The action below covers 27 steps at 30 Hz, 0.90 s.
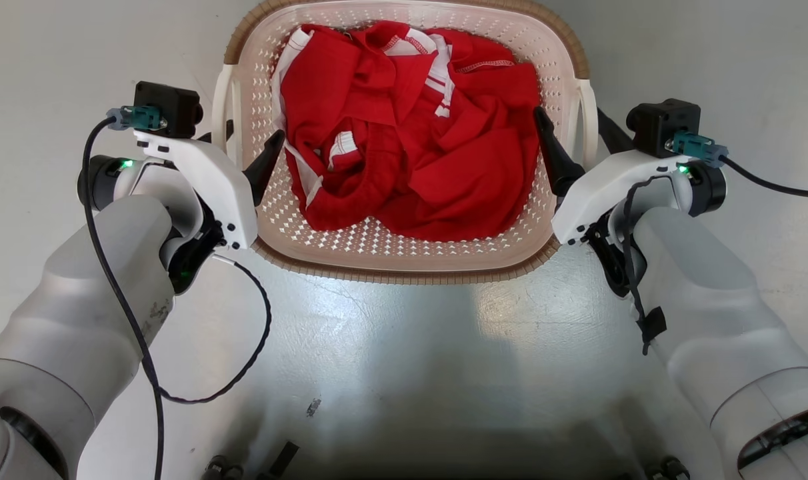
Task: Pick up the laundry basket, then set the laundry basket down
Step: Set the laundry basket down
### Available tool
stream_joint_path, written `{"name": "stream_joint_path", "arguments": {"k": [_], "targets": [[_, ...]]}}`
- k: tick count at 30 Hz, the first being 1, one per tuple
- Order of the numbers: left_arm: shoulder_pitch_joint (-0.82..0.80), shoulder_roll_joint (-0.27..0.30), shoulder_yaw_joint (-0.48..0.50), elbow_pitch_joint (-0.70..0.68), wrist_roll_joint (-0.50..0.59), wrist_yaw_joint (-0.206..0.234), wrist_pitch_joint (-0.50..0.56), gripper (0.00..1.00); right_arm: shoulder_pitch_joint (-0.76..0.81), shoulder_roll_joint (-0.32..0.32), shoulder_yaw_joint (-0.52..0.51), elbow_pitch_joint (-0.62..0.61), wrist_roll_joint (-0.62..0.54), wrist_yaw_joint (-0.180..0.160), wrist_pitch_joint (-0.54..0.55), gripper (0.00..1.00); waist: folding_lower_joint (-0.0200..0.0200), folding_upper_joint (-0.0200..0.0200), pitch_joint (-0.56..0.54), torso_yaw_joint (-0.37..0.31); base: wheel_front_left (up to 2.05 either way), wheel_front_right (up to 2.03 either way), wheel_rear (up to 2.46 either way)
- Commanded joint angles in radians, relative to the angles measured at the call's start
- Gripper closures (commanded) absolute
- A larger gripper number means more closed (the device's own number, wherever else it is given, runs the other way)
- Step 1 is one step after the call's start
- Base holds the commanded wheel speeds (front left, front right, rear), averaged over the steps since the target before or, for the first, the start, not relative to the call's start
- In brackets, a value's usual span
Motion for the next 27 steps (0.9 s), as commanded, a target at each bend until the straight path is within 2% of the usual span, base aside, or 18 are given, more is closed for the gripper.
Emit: {"name": "stream_joint_path", "arguments": {"k": [1, 13, 27], "targets": [[0.003, 0.033, 0.015, -0.005, -0.013, 0.002, -0.011, 0.0, 0.046, 0.021, 0.005, -0.016, -0.013, -0.001, -0.005, 0.0, 0.0, 0.0, -0.003, 0.001, 0.0, 0.0, 0.0], [0.004, 0.024, 0.019, 0.014, -0.029, 0.002, -0.033, 0.0, 0.07, 0.021, -0.066, -0.047, -0.08, -0.001, -0.005, 0.0, 0.0, 0.0, -0.047, 0.006, 0.0, 0.0, 0.0], [0.052, -0.012, 0.042, 0.006, -0.062, 0.002, -0.08, 0.0, 0.141, 0.021, -0.146, -0.092, -0.165, -0.001, -0.005, 0.0, 0.0, 0.0, -0.212, 0.003, 0.0, 0.0, 0.0]]}}
